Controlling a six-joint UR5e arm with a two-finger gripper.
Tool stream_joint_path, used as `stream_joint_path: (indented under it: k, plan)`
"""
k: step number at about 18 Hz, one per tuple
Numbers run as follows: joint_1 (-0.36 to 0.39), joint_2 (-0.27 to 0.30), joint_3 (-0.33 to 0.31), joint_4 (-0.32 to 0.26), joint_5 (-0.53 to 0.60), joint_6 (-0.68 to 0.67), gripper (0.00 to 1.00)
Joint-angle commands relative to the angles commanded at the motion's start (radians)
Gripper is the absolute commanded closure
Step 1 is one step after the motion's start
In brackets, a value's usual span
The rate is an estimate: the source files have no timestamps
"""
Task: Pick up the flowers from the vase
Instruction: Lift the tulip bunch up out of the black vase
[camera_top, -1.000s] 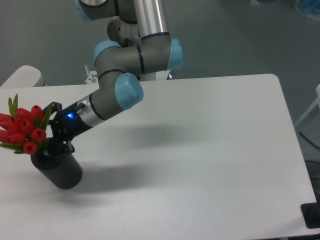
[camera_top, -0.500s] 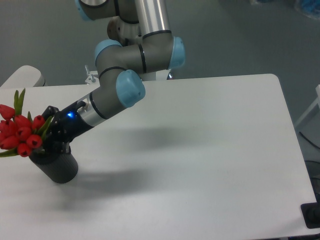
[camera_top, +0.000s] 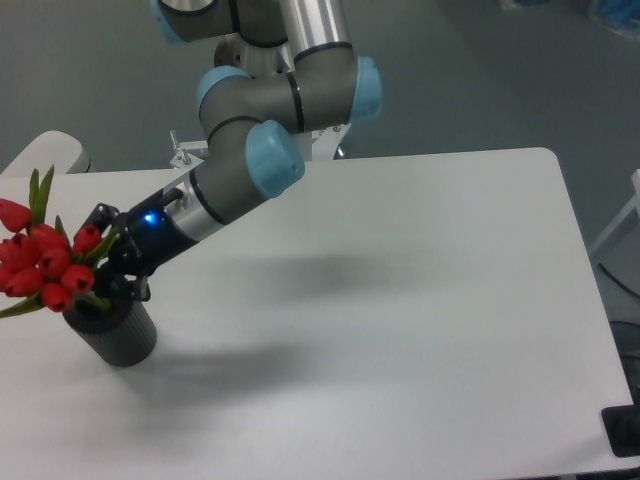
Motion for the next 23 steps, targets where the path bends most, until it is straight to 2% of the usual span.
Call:
stream_joint_path:
  k: [8,15,19,23]
  plan:
    - [0.028,0.034,0.021,0.002,-0.061,-0.114,0.92]
    - [0.075,0.034,0.112,0.000,-0.136,-0.264,0.89]
    - [0.084,0.032,0.173,0.000,-0.140,-0.336,0.89]
    - [0.132,0.032,0.193,0.000,-0.161,-0.371,0.89]
